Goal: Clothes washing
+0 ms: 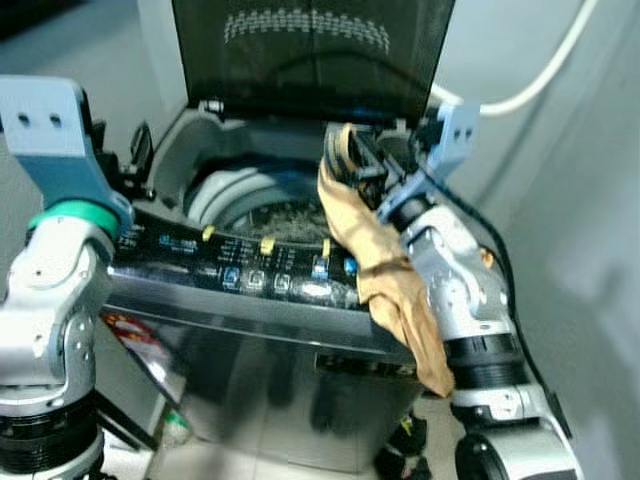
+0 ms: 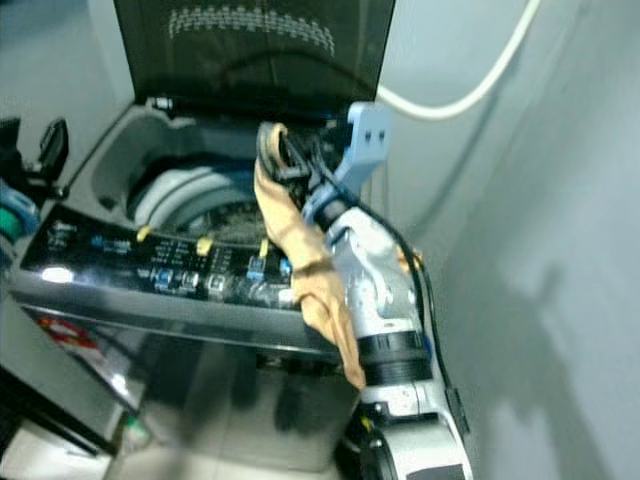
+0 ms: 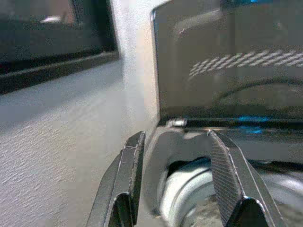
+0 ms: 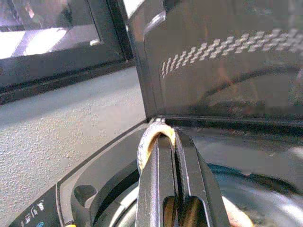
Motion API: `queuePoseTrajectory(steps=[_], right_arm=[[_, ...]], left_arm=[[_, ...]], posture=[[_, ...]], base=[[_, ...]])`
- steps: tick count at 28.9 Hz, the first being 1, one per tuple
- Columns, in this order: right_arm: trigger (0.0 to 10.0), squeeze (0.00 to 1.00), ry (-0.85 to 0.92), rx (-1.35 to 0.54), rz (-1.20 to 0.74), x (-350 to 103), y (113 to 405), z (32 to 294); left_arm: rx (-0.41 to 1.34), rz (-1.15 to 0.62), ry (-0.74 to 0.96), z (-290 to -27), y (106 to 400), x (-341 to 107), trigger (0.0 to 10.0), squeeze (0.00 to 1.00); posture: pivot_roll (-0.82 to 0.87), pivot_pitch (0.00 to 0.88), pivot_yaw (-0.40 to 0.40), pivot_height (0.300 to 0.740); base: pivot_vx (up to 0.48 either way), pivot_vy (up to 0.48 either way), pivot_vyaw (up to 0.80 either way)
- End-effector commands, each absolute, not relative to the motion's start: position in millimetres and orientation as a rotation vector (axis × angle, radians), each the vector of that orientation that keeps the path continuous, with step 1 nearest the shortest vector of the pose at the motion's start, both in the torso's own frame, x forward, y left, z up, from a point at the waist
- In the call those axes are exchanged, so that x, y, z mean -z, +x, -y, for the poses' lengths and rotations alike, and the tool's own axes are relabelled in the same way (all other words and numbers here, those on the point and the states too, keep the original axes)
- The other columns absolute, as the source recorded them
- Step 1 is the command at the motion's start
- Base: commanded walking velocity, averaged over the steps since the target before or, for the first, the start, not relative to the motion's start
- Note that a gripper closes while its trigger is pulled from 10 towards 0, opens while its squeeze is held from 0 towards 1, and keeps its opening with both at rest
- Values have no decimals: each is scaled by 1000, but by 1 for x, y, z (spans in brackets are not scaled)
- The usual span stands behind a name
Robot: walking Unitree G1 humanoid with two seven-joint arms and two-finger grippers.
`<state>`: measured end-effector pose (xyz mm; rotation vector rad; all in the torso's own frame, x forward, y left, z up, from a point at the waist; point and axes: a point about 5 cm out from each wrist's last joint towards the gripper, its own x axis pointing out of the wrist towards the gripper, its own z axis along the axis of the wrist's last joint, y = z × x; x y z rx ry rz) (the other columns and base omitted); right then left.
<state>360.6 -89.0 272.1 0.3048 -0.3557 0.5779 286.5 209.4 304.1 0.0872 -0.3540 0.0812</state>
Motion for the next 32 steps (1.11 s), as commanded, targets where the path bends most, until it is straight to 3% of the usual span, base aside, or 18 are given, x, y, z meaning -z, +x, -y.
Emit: queuePoseTrajectory(steps=[1, 11, 32], right_arm=[[10000, 0, 291, -587, 372, -278, 359, 88], [10000, 0, 230, -674, 442, -305, 359, 75], [10000, 0, 213, -736, 393, -299, 360, 66]], left_arm=[[-104, 338, 117, -212, 286, -302, 10000, 0], [-148, 406, 46, -214, 279, -300, 10000, 0], [-200, 401, 25, -216, 269, -290, 10000, 0]], posture=[[210, 0, 30, 740], [179, 0, -19, 740], [183, 0, -77, 740]], base=[[0, 0, 0], [77, 0, 0], [36, 0, 0]])
